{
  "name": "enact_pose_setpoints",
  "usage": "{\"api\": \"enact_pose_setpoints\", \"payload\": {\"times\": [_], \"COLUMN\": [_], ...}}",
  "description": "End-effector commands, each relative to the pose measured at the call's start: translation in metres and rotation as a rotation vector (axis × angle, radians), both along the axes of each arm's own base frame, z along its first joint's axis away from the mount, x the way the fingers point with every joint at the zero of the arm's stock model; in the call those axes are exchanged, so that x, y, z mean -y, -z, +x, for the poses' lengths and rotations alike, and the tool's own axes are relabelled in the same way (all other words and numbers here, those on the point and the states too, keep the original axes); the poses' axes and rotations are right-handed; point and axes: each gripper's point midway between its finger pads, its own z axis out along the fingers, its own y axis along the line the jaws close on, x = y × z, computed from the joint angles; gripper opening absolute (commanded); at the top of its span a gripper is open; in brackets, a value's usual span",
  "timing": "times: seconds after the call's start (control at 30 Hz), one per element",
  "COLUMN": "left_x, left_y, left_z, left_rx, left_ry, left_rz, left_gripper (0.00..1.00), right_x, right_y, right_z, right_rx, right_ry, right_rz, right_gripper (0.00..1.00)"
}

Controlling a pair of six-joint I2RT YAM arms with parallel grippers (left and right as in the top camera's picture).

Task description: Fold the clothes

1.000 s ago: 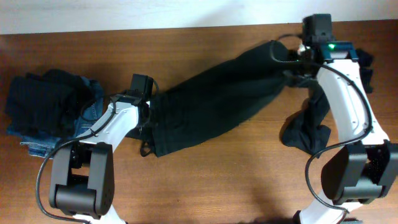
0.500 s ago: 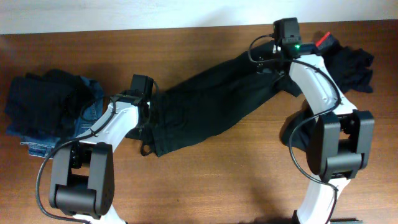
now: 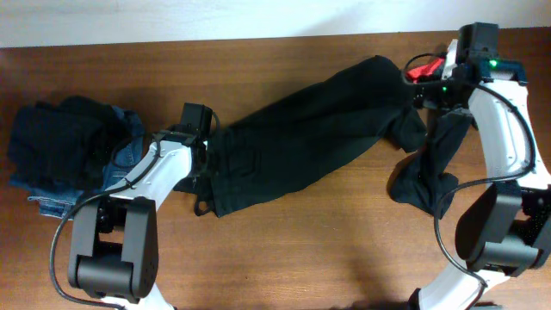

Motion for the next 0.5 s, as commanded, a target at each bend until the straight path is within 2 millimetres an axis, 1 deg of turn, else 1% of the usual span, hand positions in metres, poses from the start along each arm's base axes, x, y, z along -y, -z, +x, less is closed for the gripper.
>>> {"api": "enact_pose_setpoints", "payload": {"times": [0.0, 0.03, 0.1, 0.13, 0.17, 0.23, 0.3, 0.37, 0.4, 0.47], "left_x": [-0.002, -0.002, -0.002, -0.002, -0.002, -0.002, -0.002, -0.001, -0.001, -0.001], "left_y": [0.000, 0.000, 0.000, 0.000, 0.000, 0.000, 0.000, 0.000, 0.000, 0.000], "left_z": [0.005, 0.006, 0.006, 0.006, 0.006, 0.006, 0.007, 0.008, 0.008, 0.008], "left_rx": [0.008, 0.009, 0.013, 0.013, 0.012, 0.013, 0.016, 0.018, 0.018, 0.019], "left_ry": [0.011, 0.011, 0.011, 0.011, 0.011, 0.011, 0.012, 0.014, 0.014, 0.014], "left_rz": [0.014, 0.013, 0.013, 0.012, 0.013, 0.013, 0.013, 0.012, 0.012, 0.012], "left_gripper": [0.19, 0.19, 0.19, 0.19, 0.19, 0.19, 0.19, 0.19, 0.19, 0.19], "right_x": [-0.016, -0.017, -0.021, -0.031, -0.033, -0.038, -0.040, -0.042, -0.038, -0.020], "right_y": [0.028, 0.038, 0.050, 0.057, 0.057, 0.055, 0.048, 0.039, 0.036, 0.037], "right_z": [-0.016, -0.023, -0.032, -0.043, -0.047, -0.048, -0.045, -0.041, -0.039, -0.036], "right_rx": [-0.082, -0.108, -0.134, -0.165, -0.179, -0.181, -0.158, -0.129, -0.113, -0.078], "right_ry": [-0.187, -0.165, -0.084, 0.010, 0.066, 0.153, 0.228, 0.250, 0.256, 0.244], "right_rz": [0.002, 0.023, 0.100, 0.219, 0.271, 0.374, 0.472, 0.570, 0.593, 0.543], "right_gripper": [0.86, 0.86, 0.87, 0.84, 0.83, 0.82, 0.83, 0.83, 0.83, 0.83]}}
